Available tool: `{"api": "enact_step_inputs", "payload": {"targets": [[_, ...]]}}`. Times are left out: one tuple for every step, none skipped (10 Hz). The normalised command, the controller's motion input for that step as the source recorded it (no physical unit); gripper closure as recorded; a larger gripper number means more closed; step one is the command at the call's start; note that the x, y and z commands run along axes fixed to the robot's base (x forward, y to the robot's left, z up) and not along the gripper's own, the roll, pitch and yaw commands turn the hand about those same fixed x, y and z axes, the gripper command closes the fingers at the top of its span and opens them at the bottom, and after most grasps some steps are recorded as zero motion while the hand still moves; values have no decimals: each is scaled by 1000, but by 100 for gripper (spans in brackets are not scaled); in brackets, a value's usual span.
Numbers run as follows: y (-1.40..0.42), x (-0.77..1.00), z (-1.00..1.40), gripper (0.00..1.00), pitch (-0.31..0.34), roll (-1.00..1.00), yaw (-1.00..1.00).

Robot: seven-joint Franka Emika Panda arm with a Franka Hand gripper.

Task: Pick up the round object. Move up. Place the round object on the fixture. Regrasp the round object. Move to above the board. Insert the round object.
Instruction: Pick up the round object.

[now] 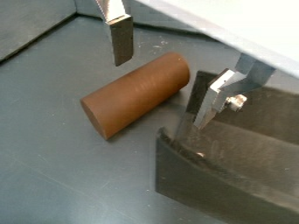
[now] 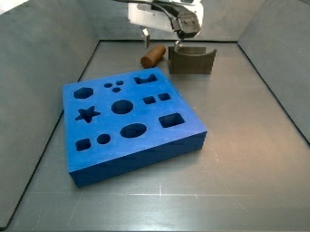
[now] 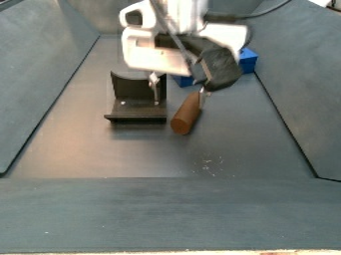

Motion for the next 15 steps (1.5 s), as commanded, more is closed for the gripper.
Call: {"api": "enact_step_inputs", "payload": {"targets": [[0, -143, -389, 0, -214, -169, 63], [0, 0, 0, 0, 0, 20, 0], [46, 0, 0, 0, 0, -11, 0], [137, -177, 0, 0, -154, -209, 14], [183, -434, 0, 0, -400, -351, 0], [94, -400, 0, 0, -377, -260, 0], [0, 0, -31, 0, 0, -9, 0], [-14, 171, -126, 0, 49, -80, -11], [-23, 306, -114, 0, 274, -29, -63], [0, 0, 0, 100, 0, 0, 0], [0, 0, 0, 100, 0, 0, 0], [0, 0, 0, 100, 0, 0, 0], [0, 0, 0, 100, 0, 0, 0], [0, 0, 0, 100, 0, 0, 0], [0, 0, 0, 100, 0, 0, 0]]}}
